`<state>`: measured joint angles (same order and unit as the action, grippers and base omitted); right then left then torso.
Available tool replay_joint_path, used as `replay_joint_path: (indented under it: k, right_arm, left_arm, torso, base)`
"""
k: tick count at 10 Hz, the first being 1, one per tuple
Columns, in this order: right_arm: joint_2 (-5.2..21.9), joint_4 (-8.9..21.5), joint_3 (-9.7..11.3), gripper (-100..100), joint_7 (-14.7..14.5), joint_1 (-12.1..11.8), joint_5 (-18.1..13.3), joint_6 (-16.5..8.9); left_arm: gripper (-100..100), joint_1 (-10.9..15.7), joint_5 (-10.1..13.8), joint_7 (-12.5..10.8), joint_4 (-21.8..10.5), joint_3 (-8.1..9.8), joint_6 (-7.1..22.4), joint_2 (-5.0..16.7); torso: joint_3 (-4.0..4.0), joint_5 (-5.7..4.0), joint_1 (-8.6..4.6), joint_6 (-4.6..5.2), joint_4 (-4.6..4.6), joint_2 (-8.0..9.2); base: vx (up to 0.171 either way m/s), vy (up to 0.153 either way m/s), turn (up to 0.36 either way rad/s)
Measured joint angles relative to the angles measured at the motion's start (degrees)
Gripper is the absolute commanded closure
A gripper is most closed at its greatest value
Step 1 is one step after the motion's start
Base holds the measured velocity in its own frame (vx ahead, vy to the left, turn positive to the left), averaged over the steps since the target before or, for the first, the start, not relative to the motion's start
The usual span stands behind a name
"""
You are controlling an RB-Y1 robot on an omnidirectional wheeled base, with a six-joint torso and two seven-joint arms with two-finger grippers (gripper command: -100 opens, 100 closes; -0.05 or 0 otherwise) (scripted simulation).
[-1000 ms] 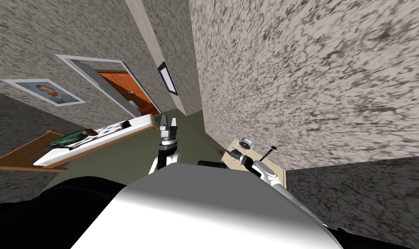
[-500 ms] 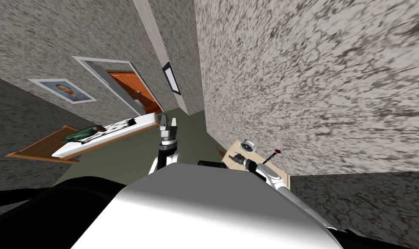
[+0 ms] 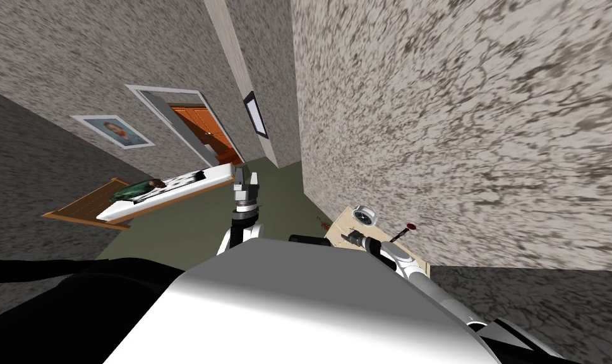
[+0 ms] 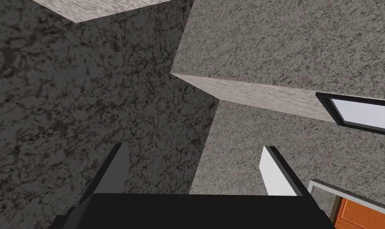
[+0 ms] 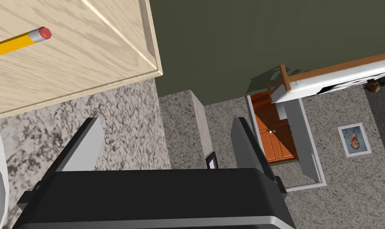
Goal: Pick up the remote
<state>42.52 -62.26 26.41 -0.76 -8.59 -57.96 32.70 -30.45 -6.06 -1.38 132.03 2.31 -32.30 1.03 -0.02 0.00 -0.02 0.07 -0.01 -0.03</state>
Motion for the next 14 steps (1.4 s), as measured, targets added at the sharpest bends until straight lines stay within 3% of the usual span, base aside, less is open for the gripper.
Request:
replay_joint_path:
  k: [2,4,6,9,11,12,14]
  right_arm:
    - [1.68,-0.69,1.01,-100,0.84,-1.06,-1.52,-0.79]
    - [4.35,0.67,2.44,-100,1.48,-2.17,-4.73,-1.51]
    - [4.39,4.54,2.65,-100,0.56,-1.13,-5.82,-0.67]
    - [6.51,9.82,4.24,-100,0.43,-1.14,-9.53,-0.52]
    - [8.08,14.87,5.51,-100,0.38,-0.12,-12.16,0.42]
    - [9.45,15.02,7.01,-100,2.17,-0.89,-14.29,-0.47]
    - [9.56,18.48,7.40,-100,1.26,-0.61,-15.41,0.10]
  left_arm:
    - [0,0.00,0.00,0.00,0.00,0.00,0.00,0.00]
    - [0,0.00,0.00,0.00,0.00,0.00,0.00,0.00]
    - [0,0.00,0.00,0.00,0.00,0.00,0.00,0.00]
    - [0,0.00,0.00,0.00,0.00,0.00,0.00,0.00]
    - [0,0.00,0.00,0.00,0.00,0.00,0.00,0.00]
    - [0,0.00,0.00,0.00,0.00,0.00,0.00,0.00]
    - [0,0.00,0.00,0.00,0.00,0.00,0.00,0.00]
  torso:
    - [0.03,0.01,0.04,0.03,0.01,0.05]
    - [0.04,0.01,0.00,0.01,0.02,0.07]
    - [0.03,0.00,0.02,0.02,0.01,0.05]
    - [0.05,0.00,0.01,0.03,0.02,0.08]
    - [0.06,0.01,0.03,0.01,0.03,0.11]
    - [0.09,0.00,0.00,0.03,0.04,0.15]
    - [0.06,-0.01,-0.07,0.13,-0.04,0.16]
  base:
    - [0.004,-0.007,0.056]
    - [0.003,-0.015,0.119]
    - [-0.002,-0.007,0.045]
    - [-0.005,-0.010,0.086]
    - [-0.020,-0.011,0.096]
    - [-0.019,-0.010,0.013]
    - [-0.027,0.001,0.058]
